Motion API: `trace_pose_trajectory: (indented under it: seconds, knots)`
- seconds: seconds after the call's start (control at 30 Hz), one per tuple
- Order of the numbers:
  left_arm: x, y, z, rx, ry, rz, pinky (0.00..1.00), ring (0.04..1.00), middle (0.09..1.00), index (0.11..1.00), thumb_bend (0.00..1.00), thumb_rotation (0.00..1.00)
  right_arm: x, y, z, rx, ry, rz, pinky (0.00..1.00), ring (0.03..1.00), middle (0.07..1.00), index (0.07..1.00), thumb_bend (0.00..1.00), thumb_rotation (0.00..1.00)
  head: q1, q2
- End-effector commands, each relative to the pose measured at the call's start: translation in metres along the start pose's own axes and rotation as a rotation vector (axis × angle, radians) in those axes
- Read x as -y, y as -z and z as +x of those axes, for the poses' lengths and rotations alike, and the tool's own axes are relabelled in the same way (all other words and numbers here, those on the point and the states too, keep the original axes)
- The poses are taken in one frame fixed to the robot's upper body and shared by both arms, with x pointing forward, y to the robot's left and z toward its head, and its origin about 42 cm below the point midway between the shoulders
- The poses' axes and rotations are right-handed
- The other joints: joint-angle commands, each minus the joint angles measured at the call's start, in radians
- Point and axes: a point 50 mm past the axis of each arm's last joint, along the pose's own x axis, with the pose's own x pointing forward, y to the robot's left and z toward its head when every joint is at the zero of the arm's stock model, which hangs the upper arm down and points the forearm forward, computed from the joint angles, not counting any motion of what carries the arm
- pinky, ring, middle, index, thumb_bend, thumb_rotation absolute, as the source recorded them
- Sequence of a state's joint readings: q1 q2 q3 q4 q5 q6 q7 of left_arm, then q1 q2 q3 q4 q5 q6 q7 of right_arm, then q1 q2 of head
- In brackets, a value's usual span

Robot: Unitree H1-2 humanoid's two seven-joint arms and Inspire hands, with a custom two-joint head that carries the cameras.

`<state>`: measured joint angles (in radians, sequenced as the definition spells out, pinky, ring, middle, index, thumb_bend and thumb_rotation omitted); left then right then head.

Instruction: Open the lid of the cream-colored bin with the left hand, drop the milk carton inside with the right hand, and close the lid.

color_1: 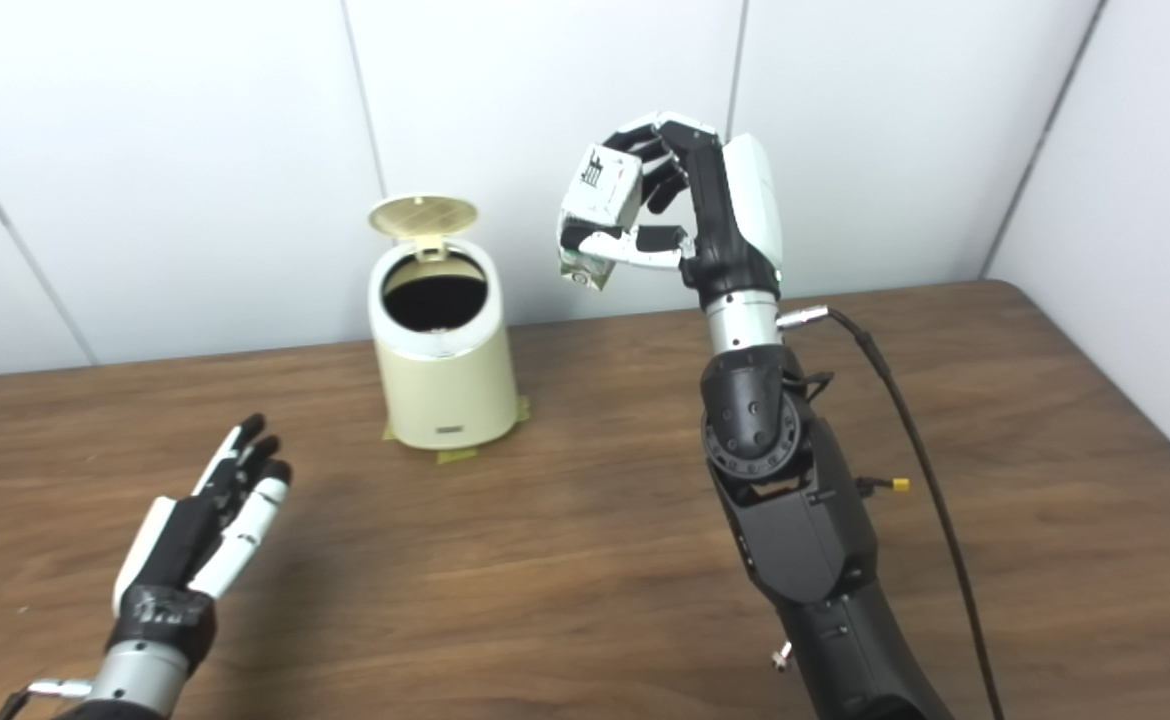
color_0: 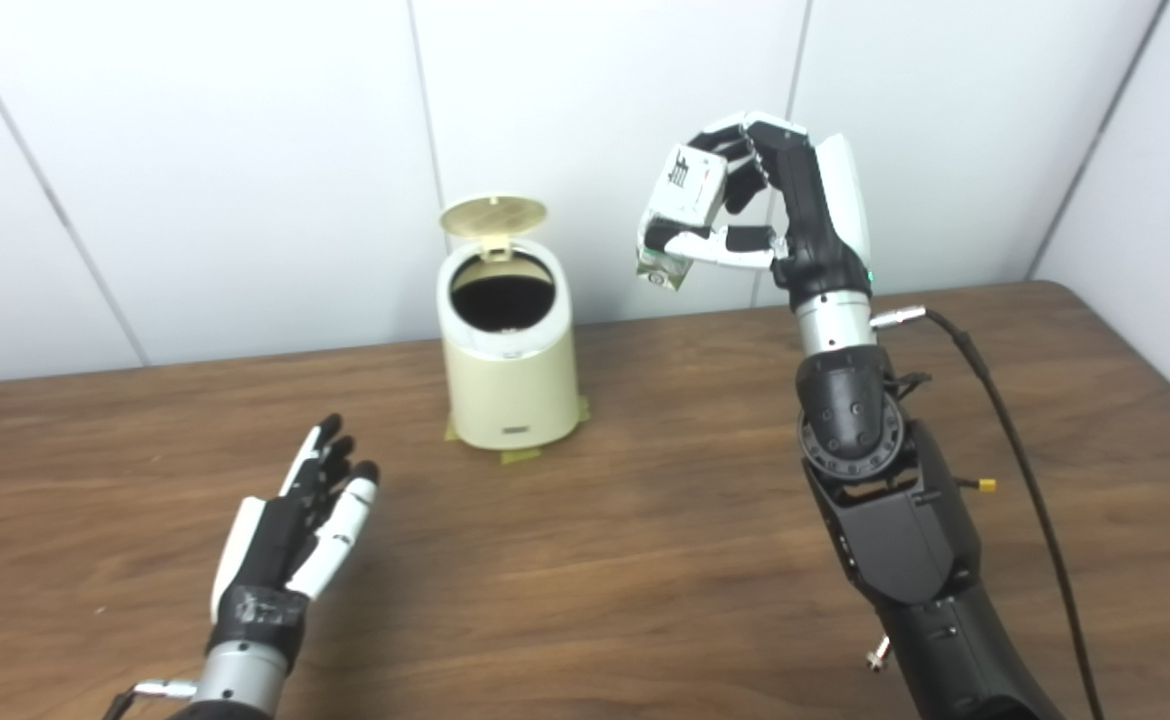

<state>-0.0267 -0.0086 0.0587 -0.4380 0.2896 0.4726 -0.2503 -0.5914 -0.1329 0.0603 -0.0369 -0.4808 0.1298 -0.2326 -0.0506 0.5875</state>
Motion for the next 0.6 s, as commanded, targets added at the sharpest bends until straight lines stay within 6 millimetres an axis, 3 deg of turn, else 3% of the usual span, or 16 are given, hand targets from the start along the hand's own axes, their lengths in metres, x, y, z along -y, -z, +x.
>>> trace_pose_trajectory:
  seconds: [0.0, 0.4, 0.57]
  knots:
    - [0.0, -0.015, 0.002, 0.063, -0.027, 0.021, 0.92, 0.958, 0.953, 1.0, 0.39, 0.59, -0.003, -0.03, 0.023, 0.088, 0.021, 0.033, 0.32, 0.376, 0.499, 0.507, 0.52, 0.0, 0.005, 0.001]
    - [0.004, -0.012, -0.004, 0.06, -0.045, 0.028, 0.92, 0.955, 0.95, 1.0, 0.38, 0.6, -0.072, -0.04, 0.028, 0.141, -0.124, 0.104, 0.33, 0.381, 0.492, 0.514, 0.52, 0.0, 0.039, 0.003]
    - [0.006, -0.012, -0.006, 0.058, -0.05, 0.016, 0.9, 0.946, 0.946, 1.0, 0.37, 0.6, -0.091, -0.039, 0.031, 0.142, -0.171, 0.122, 0.34, 0.395, 0.492, 0.503, 0.52, 0.0, 0.051, 0.002]
